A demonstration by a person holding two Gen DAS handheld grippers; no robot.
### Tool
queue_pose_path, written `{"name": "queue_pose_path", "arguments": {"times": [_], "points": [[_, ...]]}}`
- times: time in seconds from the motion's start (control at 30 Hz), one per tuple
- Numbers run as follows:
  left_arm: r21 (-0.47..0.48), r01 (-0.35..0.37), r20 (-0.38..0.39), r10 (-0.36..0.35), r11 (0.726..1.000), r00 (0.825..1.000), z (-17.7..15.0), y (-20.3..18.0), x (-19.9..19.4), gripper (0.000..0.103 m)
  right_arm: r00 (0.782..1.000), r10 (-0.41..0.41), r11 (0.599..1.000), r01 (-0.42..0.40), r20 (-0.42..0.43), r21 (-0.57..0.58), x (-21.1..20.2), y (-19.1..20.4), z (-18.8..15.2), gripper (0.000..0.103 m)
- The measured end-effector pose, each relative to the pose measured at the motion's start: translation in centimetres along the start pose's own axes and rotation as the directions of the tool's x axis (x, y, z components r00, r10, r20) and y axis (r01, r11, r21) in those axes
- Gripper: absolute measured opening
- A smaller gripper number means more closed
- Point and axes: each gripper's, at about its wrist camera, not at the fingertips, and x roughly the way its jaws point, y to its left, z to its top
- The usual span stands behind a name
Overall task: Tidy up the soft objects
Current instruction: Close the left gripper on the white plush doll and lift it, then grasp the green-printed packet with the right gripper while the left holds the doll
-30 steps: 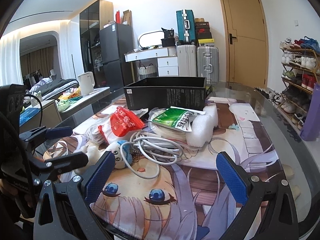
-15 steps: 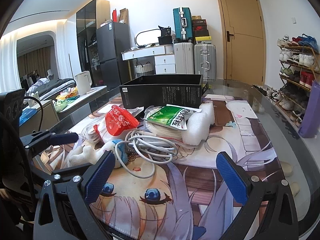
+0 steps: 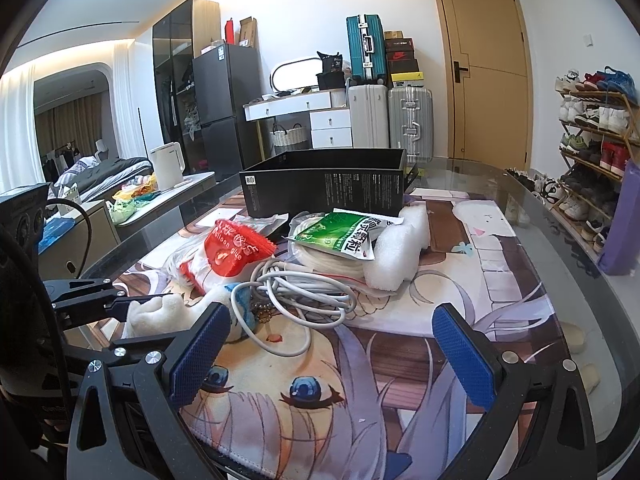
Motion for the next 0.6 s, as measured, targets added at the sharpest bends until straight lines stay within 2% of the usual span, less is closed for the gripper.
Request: {"name": "queue_pose_path", "arguments": {"times": [0.43,0.6], "points": [[-0.042,0.071,0.116,-0.066,0.997,0.991,1.1,1.0,-3.2,0.034,1.0,0.016,1.0,-0.016,0.011,0.027,-0.3,-0.4,0.2,0.102],[-0.073,0.062,0.152,-0.05,0.995,0.987,1.5,1.8,-4.1,0.034,0.999,0.033,0.999,-0.033,-0.003,0.043,-0.2,-0.6,0.3,0.102]]}}
